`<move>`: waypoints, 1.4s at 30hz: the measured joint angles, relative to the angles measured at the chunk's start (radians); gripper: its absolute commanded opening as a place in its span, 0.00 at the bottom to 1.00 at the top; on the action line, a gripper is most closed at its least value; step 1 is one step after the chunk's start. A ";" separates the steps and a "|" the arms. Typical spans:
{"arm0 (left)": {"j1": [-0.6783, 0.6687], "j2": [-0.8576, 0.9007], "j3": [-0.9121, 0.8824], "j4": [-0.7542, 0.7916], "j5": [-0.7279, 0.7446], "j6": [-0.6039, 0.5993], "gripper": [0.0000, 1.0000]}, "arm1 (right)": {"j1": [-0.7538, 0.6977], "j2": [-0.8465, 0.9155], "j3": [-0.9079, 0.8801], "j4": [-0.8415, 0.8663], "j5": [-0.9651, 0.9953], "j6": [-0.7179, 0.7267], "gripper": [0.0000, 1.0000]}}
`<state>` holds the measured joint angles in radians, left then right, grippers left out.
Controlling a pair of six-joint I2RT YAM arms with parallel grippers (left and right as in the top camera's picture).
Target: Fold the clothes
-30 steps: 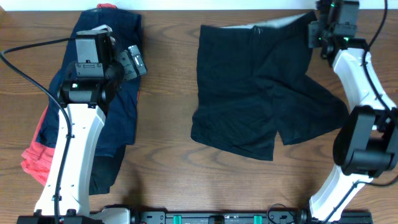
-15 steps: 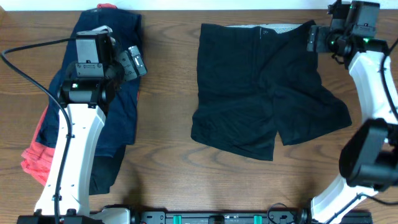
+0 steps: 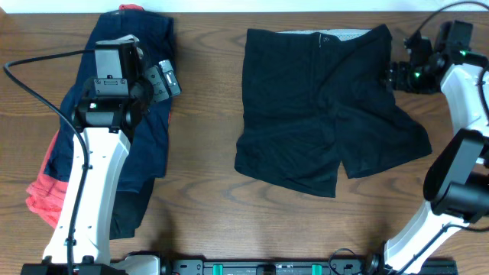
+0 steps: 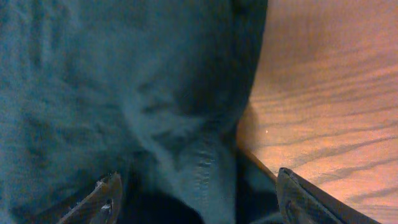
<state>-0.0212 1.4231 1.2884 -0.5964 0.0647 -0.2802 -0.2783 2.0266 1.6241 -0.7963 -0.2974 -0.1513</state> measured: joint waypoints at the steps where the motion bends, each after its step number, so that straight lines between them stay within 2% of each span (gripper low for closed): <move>1: 0.000 0.000 0.000 0.000 0.000 0.000 0.99 | -0.013 0.018 0.000 -0.001 -0.022 -0.010 0.71; 6: 0.000 0.000 0.000 0.000 0.000 0.000 0.99 | -0.040 0.093 0.000 -0.005 -0.109 -0.042 0.63; 8: 0.000 0.000 0.000 -0.001 0.000 0.000 0.99 | -0.038 0.113 0.000 -0.003 -0.133 -0.050 0.55; 14: 0.000 0.000 0.000 -0.003 0.000 0.000 0.99 | -0.034 0.124 0.000 0.019 -0.162 -0.060 0.05; 16: 0.000 0.000 0.000 -0.003 0.000 0.000 0.99 | -0.037 0.124 0.000 0.030 -0.156 -0.055 0.01; 20: 0.000 0.000 0.000 -0.003 0.000 0.000 0.99 | -0.068 0.124 0.000 0.057 -0.124 -0.018 0.01; 28: 0.000 0.000 0.000 -0.003 0.000 0.000 0.99 | -0.236 0.124 0.026 0.094 -0.082 0.008 0.02; 29: 0.000 0.000 0.000 -0.003 0.000 0.000 0.99 | -0.252 0.124 0.028 0.103 -0.076 0.009 0.11; 31: 0.000 0.000 0.000 -0.003 0.000 0.000 0.99 | -0.277 0.124 0.031 0.115 -0.065 0.021 0.49; 33: 0.000 0.000 0.000 -0.003 0.000 0.000 0.99 | -0.285 0.124 0.032 0.120 -0.060 0.017 0.68; 34: 0.000 0.000 0.000 -0.003 0.000 0.000 0.99 | -0.285 0.124 0.034 0.115 -0.058 0.018 0.71; 38: 0.000 0.000 0.000 -0.002 0.000 0.000 0.99 | -0.271 0.124 0.072 0.043 -0.053 0.016 0.74; 42: 0.000 0.000 0.000 -0.001 0.000 0.000 0.99 | -0.238 0.124 0.175 -0.119 -0.050 0.021 0.71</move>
<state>-0.0212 1.4231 1.2884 -0.5976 0.0647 -0.2802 -0.5167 2.1502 1.7996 -0.9157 -0.3470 -0.1299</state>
